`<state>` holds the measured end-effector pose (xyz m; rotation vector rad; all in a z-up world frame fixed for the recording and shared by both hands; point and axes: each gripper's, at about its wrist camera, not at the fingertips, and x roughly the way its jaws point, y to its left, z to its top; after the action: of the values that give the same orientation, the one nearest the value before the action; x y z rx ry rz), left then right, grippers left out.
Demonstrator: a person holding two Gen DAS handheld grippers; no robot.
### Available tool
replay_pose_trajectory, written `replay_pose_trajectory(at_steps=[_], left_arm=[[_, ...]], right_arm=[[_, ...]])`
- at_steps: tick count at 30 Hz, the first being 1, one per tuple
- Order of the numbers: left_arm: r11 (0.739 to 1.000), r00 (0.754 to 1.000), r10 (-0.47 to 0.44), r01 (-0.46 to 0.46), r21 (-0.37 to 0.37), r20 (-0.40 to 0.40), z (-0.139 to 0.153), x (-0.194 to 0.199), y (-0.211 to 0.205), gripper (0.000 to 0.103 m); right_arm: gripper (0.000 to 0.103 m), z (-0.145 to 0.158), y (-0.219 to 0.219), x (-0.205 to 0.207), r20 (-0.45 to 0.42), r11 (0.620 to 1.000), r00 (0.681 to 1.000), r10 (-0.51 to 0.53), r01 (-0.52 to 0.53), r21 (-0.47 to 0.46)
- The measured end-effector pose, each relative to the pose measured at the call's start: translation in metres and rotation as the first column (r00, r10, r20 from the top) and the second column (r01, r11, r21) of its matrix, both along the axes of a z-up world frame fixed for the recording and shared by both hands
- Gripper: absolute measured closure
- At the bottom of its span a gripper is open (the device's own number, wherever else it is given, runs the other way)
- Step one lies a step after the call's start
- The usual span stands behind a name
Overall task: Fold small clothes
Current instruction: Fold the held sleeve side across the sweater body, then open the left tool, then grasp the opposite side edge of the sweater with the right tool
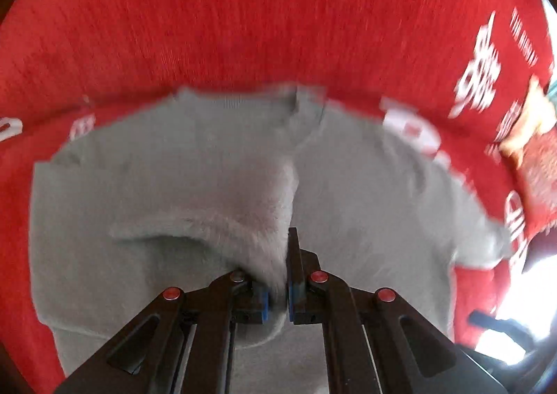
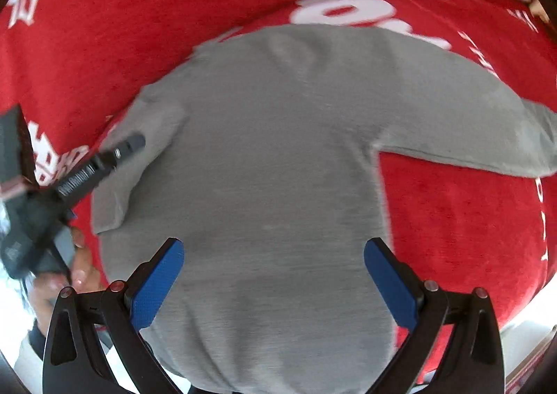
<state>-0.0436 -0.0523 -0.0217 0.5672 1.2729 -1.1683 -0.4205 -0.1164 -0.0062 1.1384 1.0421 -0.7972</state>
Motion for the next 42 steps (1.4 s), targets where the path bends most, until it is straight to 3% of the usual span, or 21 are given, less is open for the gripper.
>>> replay_pose_trajectory(at_steps=[4, 6, 7, 8, 11, 14, 17, 20, 21, 22, 23, 24, 26, 27, 29, 30, 31, 33, 35, 38, 42], left_arm=[[0.999, 0.999, -0.017, 0.015, 0.034, 0.035, 0.006, 0.003, 0.021, 0.095], [1.0, 0.999, -0.009, 0.009, 0.017, 0.049, 0.02, 0.01, 0.037, 0.057], [1.0, 0.996, 0.019, -0.02, 0.005, 0.084, 0.034, 0.019, 0.049, 0.016], [0.999, 0.992, 0.045, -0.043, -0.014, 0.119, 0.043, 0.027, 0.058, 0.008], [0.992, 0.963, 0.124, -0.122, -0.022, 0.237, 0.064, 0.066, 0.085, 0.008], [0.968, 0.929, 0.216, -0.244, 0.059, 0.301, 0.047, 0.113, 0.097, 0.008], [0.927, 0.907, 0.294, -0.348, 0.143, 0.301, 0.018, 0.152, 0.11, 0.008], [0.9, 0.902, 0.314, -0.382, 0.211, 0.295, -0.008, 0.166, 0.116, 0.008], [0.901, 0.905, 0.307, -0.376, 0.218, 0.294, -0.015, 0.164, 0.117, 0.008], [0.906, 0.906, 0.305, -0.371, 0.202, 0.292, -0.015, 0.162, 0.119, 0.008], [0.91, 0.906, 0.303, -0.367, 0.194, 0.297, -0.015, 0.16, 0.119, 0.008], [0.911, 0.906, 0.297, -0.363, 0.194, 0.302, -0.015, 0.158, 0.119, 0.008], [0.914, 0.908, 0.293, -0.358, 0.191, 0.299, -0.015, 0.159, 0.122, 0.008], [0.915, 0.91, 0.292, -0.355, 0.191, 0.294, -0.016, 0.159, 0.121, 0.008], [0.919, 0.915, 0.287, -0.346, 0.188, 0.282, -0.017, 0.159, 0.122, 0.008], [0.92, 0.917, 0.284, -0.342, 0.189, 0.279, -0.017, 0.159, 0.12, 0.008], [0.921, 0.92, 0.281, -0.338, 0.191, 0.275, -0.015, 0.16, 0.118, 0.008], [0.923, 0.926, 0.272, -0.328, 0.203, 0.262, -0.013, 0.165, 0.115, 0.008], [0.928, 0.931, 0.269, -0.32, 0.193, 0.248, -0.008, 0.173, 0.111, 0.008], [0.933, 0.937, 0.285, -0.32, 0.165, 0.201, -0.003, 0.2, 0.1, 0.008], [0.929, 0.955, 0.27, -0.291, 0.228, 0.12, -0.022, 0.225, 0.08, 0.008]], right_arm=[[0.0, -0.005, -0.005, 0.001, -0.016, 1.0, 1.0, -0.002, 0.002, 0.005], [0.0, 0.002, -0.008, 0.015, -0.021, 0.999, 0.999, 0.027, -0.027, -0.024], [0.0, 0.006, -0.009, 0.025, -0.021, 0.998, 0.998, 0.052, -0.053, -0.044], [0.0, 0.01, -0.009, 0.034, -0.021, 0.995, 0.997, 0.074, -0.075, -0.062], [0.0, 0.025, -0.007, 0.081, -0.039, 0.968, 0.981, 0.192, -0.196, -0.154], [0.0, 0.033, 0.003, 0.141, -0.124, 0.901, 0.934, 0.336, -0.357, -0.247], [0.0, 0.025, 0.017, 0.204, -0.266, 0.782, 0.846, 0.462, -0.53, -0.328], [0.001, 0.002, 0.032, 0.25, -0.47, 0.631, 0.71, 0.525, -0.695, -0.346], [0.01, -0.008, 0.035, 0.262, -0.544, 0.576, 0.659, 0.519, -0.74, -0.346], [0.037, -0.015, 0.033, 0.268, -0.602, 0.536, 0.624, 0.498, -0.767, -0.353], [0.055, -0.017, 0.028, 0.267, -0.61, 0.534, 0.624, 0.488, -0.767, -0.357], [0.076, -0.016, 0.015, 0.263, -0.572, 0.587, 0.669, 0.475, -0.725, -0.361], [0.076, -0.005, -0.015, 0.237, -0.4, 0.742, 0.82, 0.408, -0.554, -0.378], [0.076, 0.001, -0.034, 0.211, -0.259, 0.832, 0.906, 0.334, -0.413, -0.371], [0.068, 0.001, -0.058, 0.166, -0.1, 0.929, 0.981, 0.163, -0.187, -0.319], [0.054, -0.005, -0.071, 0.136, -0.014, 0.967, 0.999, 0.04, -0.042, -0.252], [0.041, -0.014, -0.08, 0.11, 0.049, 0.981, 0.997, -0.067, 0.075, -0.178], [0.036, -0.032, -0.09, 0.066, 0.143, 0.966, 0.958, -0.25, 0.256, -0.024], [0.036, -0.04, -0.083, 0.039, 0.225, 0.939, 0.911, -0.345, 0.332, 0.092], [0.033, -0.036, -0.062, 0.045, 0.335, 0.943, 0.884, -0.326, 0.279, 0.18], [0.031, -0.05, -0.002, 0.12, 0.49, 0.922, 0.828, -0.272, 0.078, 0.379]])
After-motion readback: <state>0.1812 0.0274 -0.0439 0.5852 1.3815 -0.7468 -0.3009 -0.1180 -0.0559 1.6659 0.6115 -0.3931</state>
